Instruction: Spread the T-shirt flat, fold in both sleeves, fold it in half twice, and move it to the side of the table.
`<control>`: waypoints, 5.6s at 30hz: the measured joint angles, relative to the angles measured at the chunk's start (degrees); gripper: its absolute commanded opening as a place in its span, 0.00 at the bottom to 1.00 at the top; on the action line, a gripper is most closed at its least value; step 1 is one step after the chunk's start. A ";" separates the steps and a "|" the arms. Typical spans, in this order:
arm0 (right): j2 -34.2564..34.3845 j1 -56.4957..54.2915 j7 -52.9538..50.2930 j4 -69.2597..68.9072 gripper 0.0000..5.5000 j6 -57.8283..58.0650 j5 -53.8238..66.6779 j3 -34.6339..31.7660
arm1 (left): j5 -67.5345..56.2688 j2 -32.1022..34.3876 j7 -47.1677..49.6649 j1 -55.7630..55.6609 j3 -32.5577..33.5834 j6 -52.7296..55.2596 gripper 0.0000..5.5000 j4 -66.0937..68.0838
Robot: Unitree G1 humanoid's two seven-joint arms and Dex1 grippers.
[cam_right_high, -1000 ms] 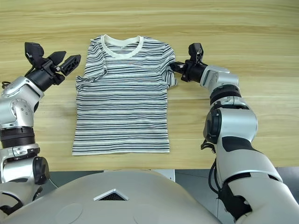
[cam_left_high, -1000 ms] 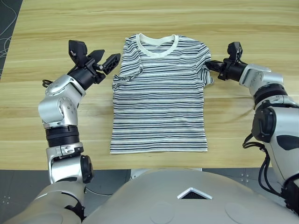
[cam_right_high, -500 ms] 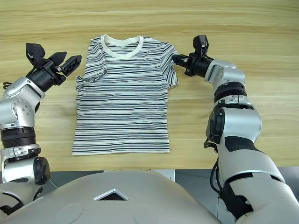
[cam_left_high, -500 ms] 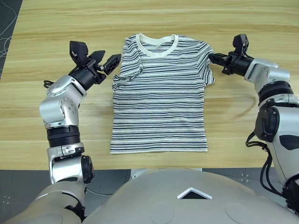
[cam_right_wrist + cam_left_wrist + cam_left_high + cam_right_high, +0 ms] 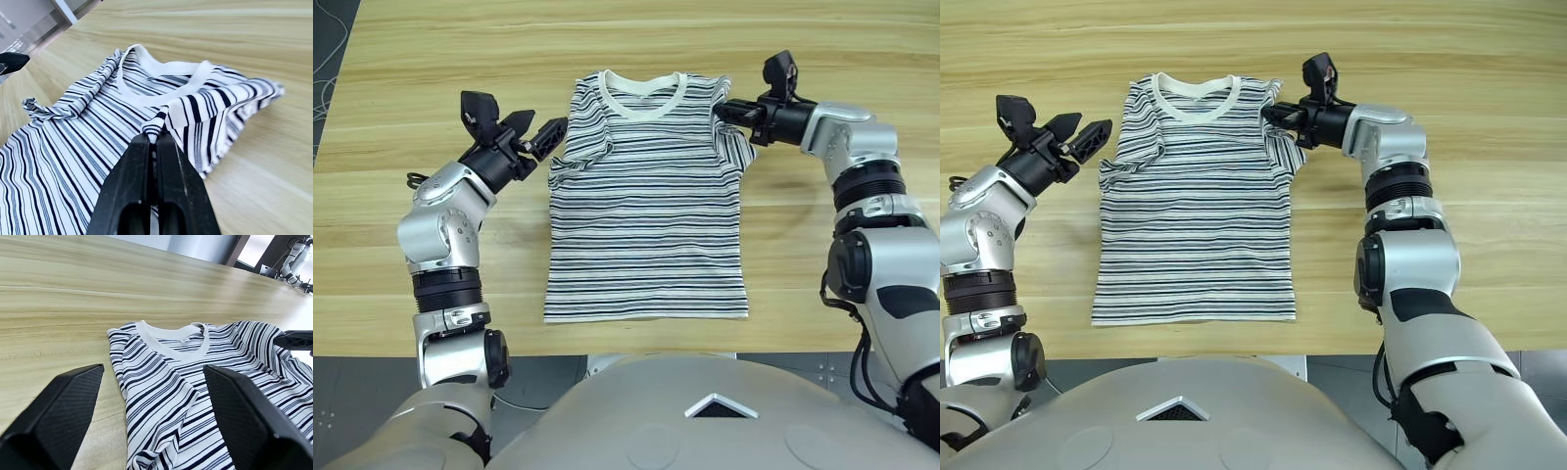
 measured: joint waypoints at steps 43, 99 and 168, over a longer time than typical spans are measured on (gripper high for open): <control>-13.22 15.34 -8.38 -9.98 0.20 -35.85 -18.56 14.72 | 0.13 -1.63 0.29 -1.68 -1.26 -0.16 0.69 2.02; -35.41 44.40 5.92 -39.62 0.33 -95.91 -30.55 6.50 | 70.17 33.28 1.65 2.89 -17.97 -114.09 0.81 7.89; -36.89 27.43 -79.93 -37.22 0.02 -94.38 -80.89 43.55 | 102.36 38.00 62.18 -1.72 -47.10 -107.72 0.24 13.64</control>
